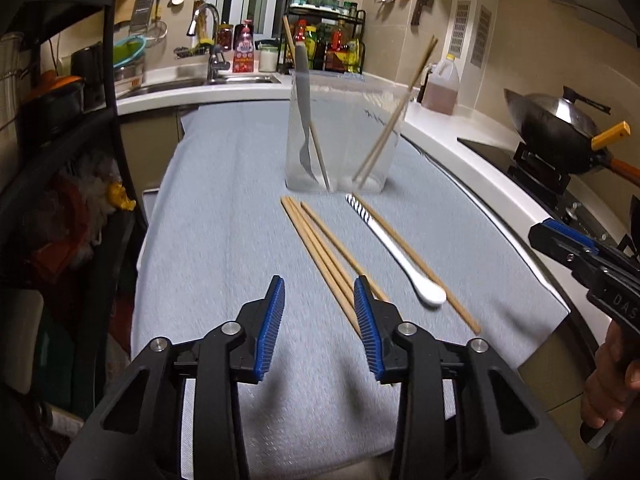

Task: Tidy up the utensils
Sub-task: 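Move both open tools back toward the chopsticks on the mat, then grasp a wooden chopstick with the left tool while the right tool grasps another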

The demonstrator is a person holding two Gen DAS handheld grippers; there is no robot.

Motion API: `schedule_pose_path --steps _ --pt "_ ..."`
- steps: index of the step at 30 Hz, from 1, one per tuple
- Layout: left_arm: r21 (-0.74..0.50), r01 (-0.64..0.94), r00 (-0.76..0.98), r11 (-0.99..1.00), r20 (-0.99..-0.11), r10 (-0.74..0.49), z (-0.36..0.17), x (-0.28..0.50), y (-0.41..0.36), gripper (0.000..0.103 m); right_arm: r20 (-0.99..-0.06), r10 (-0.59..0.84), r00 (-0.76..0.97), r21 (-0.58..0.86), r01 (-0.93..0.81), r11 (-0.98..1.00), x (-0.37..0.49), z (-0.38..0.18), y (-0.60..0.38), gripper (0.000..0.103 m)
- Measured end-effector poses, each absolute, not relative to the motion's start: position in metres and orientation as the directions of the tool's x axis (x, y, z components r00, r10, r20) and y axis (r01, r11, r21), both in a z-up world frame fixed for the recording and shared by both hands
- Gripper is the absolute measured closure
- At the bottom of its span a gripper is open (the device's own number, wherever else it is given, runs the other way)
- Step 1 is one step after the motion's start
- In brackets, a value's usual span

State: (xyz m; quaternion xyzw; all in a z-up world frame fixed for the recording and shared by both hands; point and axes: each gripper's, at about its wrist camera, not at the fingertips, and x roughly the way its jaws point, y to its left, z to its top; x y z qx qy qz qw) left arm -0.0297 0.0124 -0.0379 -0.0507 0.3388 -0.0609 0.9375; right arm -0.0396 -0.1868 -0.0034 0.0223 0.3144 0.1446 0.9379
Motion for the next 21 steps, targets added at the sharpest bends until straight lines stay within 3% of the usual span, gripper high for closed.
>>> schedule_pose_path --steps 2,8,12,21 --pt "-0.149 0.078 0.749 0.986 -0.643 -0.157 -0.045 -0.030 0.010 0.077 -0.608 0.287 0.740 0.150 -0.247 0.957 -0.037 -0.017 -0.189 0.065" --pt "-0.172 0.096 0.711 0.980 -0.677 -0.189 -0.064 -0.022 -0.010 0.077 -0.663 0.306 0.684 0.167 -0.263 0.950 -0.029 -0.046 -0.181 0.077" --pt "-0.119 0.080 0.709 0.990 -0.691 -0.140 -0.071 -0.018 -0.021 0.077 -0.690 0.308 0.655 0.168 -0.269 0.948 -0.025 -0.061 -0.175 0.084" --pt "-0.083 0.056 0.673 0.995 -0.733 -0.099 -0.083 -0.015 -0.025 0.080 -0.743 0.271 0.612 0.140 -0.253 0.957 -0.020 -0.083 -0.168 0.085"
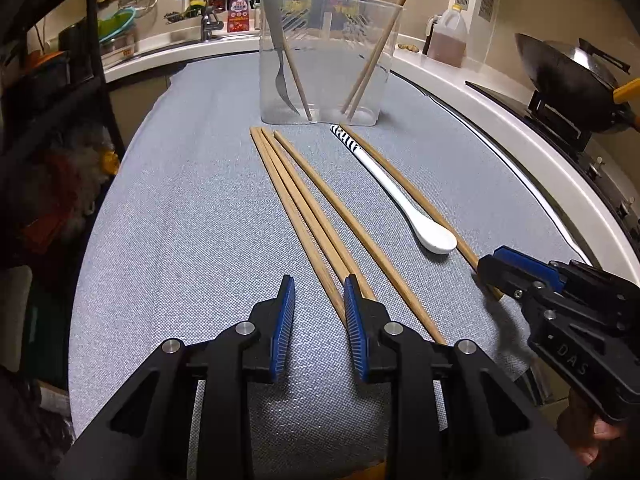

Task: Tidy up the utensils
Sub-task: 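Grasp a wooden chopstick with the left tool while the right tool grasps another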

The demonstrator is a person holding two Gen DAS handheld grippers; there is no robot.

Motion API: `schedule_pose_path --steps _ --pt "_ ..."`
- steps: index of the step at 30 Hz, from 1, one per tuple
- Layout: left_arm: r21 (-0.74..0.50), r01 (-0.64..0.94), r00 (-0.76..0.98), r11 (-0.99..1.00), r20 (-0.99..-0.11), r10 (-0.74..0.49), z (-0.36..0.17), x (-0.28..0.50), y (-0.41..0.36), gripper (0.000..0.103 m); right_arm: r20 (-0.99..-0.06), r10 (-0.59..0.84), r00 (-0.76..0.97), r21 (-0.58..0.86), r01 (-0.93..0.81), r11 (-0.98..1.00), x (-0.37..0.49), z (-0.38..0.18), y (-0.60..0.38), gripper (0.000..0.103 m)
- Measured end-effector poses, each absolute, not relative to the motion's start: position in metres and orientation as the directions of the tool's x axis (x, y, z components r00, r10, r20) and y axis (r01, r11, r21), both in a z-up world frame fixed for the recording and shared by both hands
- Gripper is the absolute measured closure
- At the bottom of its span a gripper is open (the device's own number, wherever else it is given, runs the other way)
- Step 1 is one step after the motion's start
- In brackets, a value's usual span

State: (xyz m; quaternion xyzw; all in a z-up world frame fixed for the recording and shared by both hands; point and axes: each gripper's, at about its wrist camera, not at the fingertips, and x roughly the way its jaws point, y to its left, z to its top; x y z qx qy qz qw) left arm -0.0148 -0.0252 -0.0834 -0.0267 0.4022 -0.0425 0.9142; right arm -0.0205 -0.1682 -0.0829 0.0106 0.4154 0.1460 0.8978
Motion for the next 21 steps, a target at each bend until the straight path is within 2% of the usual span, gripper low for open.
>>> schedule_pose_path --steps 2,4,5,11,21 --pt "-0.077 0.045 0.673 0.996 -0.735 -0.087 -0.083 -0.016 -0.021 0.092 -0.744 0.265 0.614 0.138 -0.247 0.959 -0.021 -0.084 -0.168 0.086" --pt "-0.077 0.031 0.674 0.997 -0.734 -0.078 -0.083 -0.017 -0.014 0.095 -0.743 0.268 0.613 0.141 -0.248 0.958 -0.021 -0.085 -0.169 0.091" --pt "-0.080 0.024 0.676 0.996 -0.733 -0.075 -0.083 -0.019 -0.010 0.095 -0.744 0.264 0.614 0.138 -0.246 0.959 -0.022 -0.085 -0.169 0.095" --pt "-0.095 -0.007 0.688 0.995 -0.722 -0.065 -0.083 -0.031 0.017 0.096 -0.744 0.237 0.625 0.119 -0.225 0.967 -0.028 -0.085 -0.175 0.096" --pt "-0.078 0.008 0.706 0.997 -0.706 -0.061 -0.084 -0.035 0.015 0.095 -0.746 0.206 0.633 0.099 -0.201 0.975 -0.029 -0.084 -0.182 0.089"
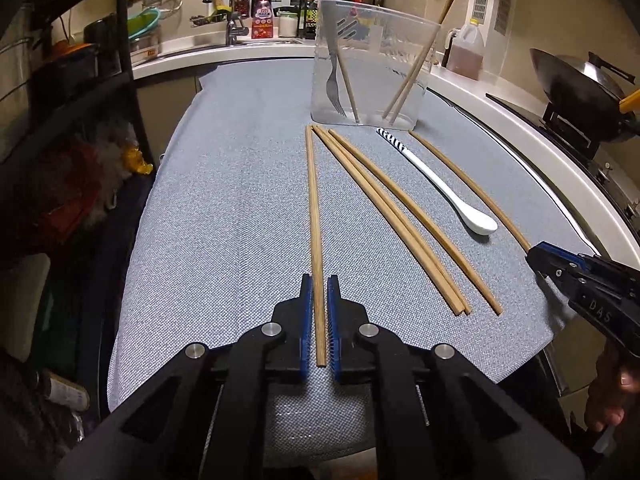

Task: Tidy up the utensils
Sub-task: 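Grasp a wooden chopstick with the left tool while the right tool grasps another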

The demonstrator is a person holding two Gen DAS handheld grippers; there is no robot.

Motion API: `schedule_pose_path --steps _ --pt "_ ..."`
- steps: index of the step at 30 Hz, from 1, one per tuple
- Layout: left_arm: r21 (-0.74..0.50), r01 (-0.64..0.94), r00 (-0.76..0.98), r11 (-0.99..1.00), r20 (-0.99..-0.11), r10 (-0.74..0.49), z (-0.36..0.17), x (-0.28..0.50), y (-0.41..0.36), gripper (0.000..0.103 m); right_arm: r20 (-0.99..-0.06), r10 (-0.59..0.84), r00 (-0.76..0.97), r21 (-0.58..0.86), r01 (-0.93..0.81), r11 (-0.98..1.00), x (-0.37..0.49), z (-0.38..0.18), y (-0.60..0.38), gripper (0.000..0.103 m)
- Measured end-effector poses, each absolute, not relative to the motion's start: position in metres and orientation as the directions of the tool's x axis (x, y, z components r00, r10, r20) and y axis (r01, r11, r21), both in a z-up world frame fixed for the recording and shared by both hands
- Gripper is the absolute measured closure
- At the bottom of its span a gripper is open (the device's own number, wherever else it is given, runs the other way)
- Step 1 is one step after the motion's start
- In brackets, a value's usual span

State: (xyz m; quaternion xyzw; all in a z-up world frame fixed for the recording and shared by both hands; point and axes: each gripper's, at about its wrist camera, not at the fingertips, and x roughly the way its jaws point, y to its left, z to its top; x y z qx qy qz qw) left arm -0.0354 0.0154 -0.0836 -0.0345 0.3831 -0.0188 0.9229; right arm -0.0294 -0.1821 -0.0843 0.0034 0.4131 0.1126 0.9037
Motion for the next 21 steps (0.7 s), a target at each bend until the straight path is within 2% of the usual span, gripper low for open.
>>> schedule_pose_path --steps 21 --pt "-0.062 0.012 0.717 0.998 -0.695 -0.052 -0.0843 -0.0358 0.0117 0.095 -0.746 0.198 0.636 0.086 -0.203 0.976 -0.0238 -0.0847 -0.1742 0.088"
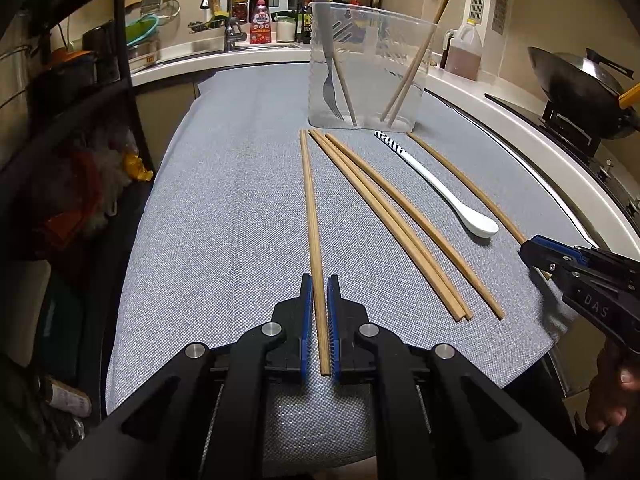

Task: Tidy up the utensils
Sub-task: 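Grasp a wooden chopstick with the left tool while the right tool grasps another, then lift and carry both chopsticks over the clear container with both tools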

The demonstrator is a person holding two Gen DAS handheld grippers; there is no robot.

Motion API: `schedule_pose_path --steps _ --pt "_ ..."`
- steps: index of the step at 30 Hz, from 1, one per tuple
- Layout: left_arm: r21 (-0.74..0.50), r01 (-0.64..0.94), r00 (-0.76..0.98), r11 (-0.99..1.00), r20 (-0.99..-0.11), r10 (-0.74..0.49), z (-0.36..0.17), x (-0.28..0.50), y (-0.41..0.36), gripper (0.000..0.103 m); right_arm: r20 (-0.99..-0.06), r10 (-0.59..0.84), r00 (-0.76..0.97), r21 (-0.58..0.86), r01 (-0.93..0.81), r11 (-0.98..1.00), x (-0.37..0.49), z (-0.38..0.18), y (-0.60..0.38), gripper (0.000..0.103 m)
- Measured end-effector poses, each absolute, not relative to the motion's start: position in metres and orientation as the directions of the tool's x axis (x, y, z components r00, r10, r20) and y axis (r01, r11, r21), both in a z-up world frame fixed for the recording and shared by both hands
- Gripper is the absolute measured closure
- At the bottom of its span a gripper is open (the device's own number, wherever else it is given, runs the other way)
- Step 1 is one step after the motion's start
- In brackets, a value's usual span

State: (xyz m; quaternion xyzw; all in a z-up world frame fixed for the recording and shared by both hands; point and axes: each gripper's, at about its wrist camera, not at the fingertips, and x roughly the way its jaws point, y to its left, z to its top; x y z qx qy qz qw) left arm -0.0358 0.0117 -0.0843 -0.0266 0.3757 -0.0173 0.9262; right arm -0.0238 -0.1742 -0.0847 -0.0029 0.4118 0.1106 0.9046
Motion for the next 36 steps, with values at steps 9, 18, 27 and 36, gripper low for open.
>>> schedule_pose_path --steps 9,18,27,36 --pt "-0.047 0.010 0.721 0.999 -0.691 -0.039 -0.082 -0.032 0.008 0.096 -0.746 0.202 0.634 0.084 -0.212 0.974 -0.021 -0.085 -0.170 0.096" --pt "-0.085 0.008 0.715 0.996 -0.696 -0.065 -0.077 -0.033 0.012 0.097 -0.726 0.208 0.656 0.091 -0.208 0.974 -0.030 -0.067 -0.171 0.096" --pt "-0.104 0.021 0.756 0.994 -0.649 -0.084 -0.054 -0.047 0.014 0.097 -0.655 0.215 0.725 0.088 -0.209 0.974 -0.053 -0.022 -0.174 0.097" --pt "-0.136 0.036 0.784 0.990 -0.611 -0.112 -0.032 -0.055 0.018 0.097 -0.595 0.222 0.773 0.080 -0.217 0.973 -0.064 0.018 -0.176 0.097"
